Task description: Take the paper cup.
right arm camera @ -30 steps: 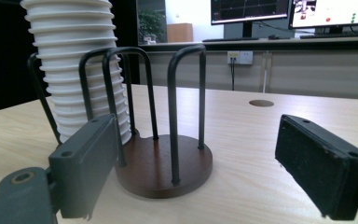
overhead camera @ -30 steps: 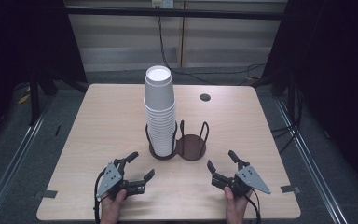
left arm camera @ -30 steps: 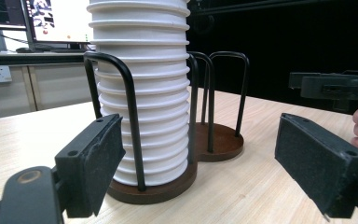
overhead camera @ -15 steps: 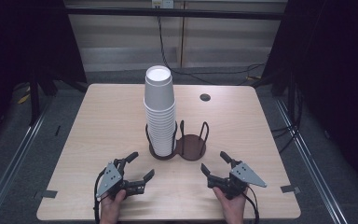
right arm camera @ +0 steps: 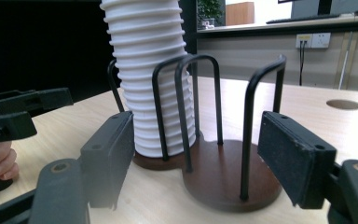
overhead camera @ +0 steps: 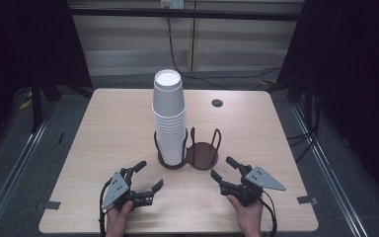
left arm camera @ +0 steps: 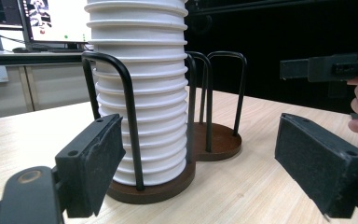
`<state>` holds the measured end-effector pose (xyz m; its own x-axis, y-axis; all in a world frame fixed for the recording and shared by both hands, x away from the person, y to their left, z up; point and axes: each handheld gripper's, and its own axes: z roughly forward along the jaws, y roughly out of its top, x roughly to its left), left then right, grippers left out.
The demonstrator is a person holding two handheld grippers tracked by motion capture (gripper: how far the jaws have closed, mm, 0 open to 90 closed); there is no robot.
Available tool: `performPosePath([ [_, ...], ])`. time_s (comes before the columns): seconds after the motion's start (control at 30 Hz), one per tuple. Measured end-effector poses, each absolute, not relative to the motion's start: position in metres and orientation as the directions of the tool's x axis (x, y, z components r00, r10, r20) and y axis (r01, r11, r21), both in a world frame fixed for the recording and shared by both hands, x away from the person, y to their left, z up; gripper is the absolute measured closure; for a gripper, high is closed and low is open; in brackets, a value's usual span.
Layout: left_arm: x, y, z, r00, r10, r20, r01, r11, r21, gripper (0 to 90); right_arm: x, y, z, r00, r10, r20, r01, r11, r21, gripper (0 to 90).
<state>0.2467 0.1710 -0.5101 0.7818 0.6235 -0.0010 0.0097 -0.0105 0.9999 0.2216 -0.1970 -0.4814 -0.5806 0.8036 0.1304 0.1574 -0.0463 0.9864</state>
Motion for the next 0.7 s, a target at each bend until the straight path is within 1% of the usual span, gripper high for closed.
performPosePath([
  [0.23,0.247,0.171,-0.510,0.783,0.622,-0.001,0.009,-0.011,1.000,15.5,0.225,-0.191,-0.471,-0.604,0.788,0.122,0.156,-0.033,0.987,27.4],
  [0.27,0.247,0.171,-0.510,0.783,0.622,-0.001,0.009,-0.011,1.000,15.5,0.226,-0.190,-0.469,-0.610,0.783,0.123,0.157,-0.033,0.987,31.4],
  [0.37,0.247,0.171,-0.510,0.783,0.621,0.000,0.009,-0.011,1.000,15.5,0.226,-0.189,-0.465,-0.615,0.778,0.129,0.148,-0.047,0.988,32.3],
  [0.4,0.246,0.171,-0.510,0.786,0.618,-0.010,0.016,-0.003,1.000,15.4,0.227,-0.189,-0.463,-0.614,0.777,0.136,0.159,-0.047,0.986,31.9],
  [0.53,0.247,0.171,-0.510,0.787,0.616,-0.004,0.012,-0.008,1.000,15.5,0.232,-0.184,-0.455,-0.630,0.763,0.141,0.199,-0.017,0.980,31.8],
  [0.6,0.246,0.171,-0.510,0.788,0.616,-0.006,0.013,-0.007,1.000,15.5,0.234,-0.181,-0.450,-0.639,0.758,0.128,0.197,0.001,0.980,32.0],
  [0.7,0.247,0.171,-0.510,0.787,0.616,-0.005,0.013,-0.007,1.000,15.5,0.236,-0.179,-0.443,-0.654,0.744,0.137,0.208,0.002,0.978,33.5],
])
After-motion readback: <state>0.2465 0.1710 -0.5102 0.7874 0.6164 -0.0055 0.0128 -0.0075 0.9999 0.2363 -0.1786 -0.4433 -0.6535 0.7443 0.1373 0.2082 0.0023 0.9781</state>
